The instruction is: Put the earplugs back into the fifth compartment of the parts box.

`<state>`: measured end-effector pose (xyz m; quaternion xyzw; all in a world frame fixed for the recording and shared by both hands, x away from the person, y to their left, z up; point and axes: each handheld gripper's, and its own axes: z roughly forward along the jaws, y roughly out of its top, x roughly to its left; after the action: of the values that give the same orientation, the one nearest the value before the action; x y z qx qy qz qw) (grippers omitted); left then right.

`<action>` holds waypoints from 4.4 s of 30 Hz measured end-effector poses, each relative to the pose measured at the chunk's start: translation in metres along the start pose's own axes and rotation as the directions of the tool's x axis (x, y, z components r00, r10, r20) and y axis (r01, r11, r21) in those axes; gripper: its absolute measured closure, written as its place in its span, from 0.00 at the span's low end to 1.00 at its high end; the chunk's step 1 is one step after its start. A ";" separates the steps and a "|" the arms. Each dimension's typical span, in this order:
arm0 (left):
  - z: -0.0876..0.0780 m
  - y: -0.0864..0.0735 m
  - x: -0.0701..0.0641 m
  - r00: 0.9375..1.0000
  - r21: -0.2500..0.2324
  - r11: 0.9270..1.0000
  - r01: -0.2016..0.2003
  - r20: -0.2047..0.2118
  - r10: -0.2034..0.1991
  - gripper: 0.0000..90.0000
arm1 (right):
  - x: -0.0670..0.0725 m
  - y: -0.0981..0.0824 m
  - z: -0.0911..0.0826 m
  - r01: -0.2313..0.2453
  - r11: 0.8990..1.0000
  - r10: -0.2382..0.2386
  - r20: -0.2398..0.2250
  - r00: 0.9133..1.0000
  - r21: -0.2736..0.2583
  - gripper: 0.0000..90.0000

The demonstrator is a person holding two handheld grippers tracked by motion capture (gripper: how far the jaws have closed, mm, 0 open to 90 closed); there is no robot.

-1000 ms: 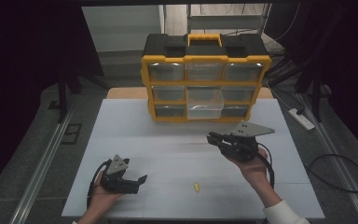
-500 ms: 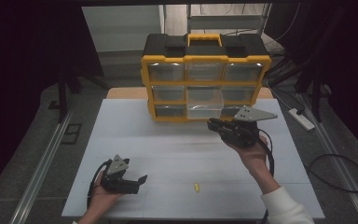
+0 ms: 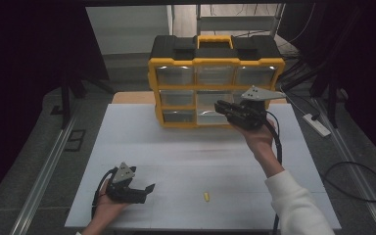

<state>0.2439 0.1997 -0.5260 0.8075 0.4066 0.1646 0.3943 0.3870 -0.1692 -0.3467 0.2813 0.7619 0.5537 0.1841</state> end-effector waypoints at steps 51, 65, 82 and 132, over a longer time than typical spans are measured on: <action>0.000 0.000 -0.001 1.000 -0.005 1.000 -0.010 0.007 0.010 0.07 | 0.031 -0.049 -0.039 0.053 0.996 -0.057 0.064 0.996 0.067 0.34; 0.000 -0.001 -0.002 1.000 -0.011 1.000 -0.011 0.009 0.011 0.07 | 0.052 -0.104 -0.053 0.053 0.988 -0.050 -0.024 0.998 0.146 0.33; 0.000 0.000 -0.002 1.000 -0.007 1.000 -0.017 0.008 0.017 0.07 | 0.068 -0.141 -0.033 0.075 0.954 -0.045 -0.107 0.993 0.290 0.29; 0.001 -0.001 -0.002 1.000 0.005 1.000 -0.026 0.017 0.026 0.07 | 0.103 -0.180 0.010 0.246 0.793 -0.109 -0.267 0.957 0.558 0.81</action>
<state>0.2425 0.1979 -0.5270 0.8151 0.3933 0.1618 0.3934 0.2731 -0.1376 -0.5169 0.1876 0.9338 0.3000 0.0539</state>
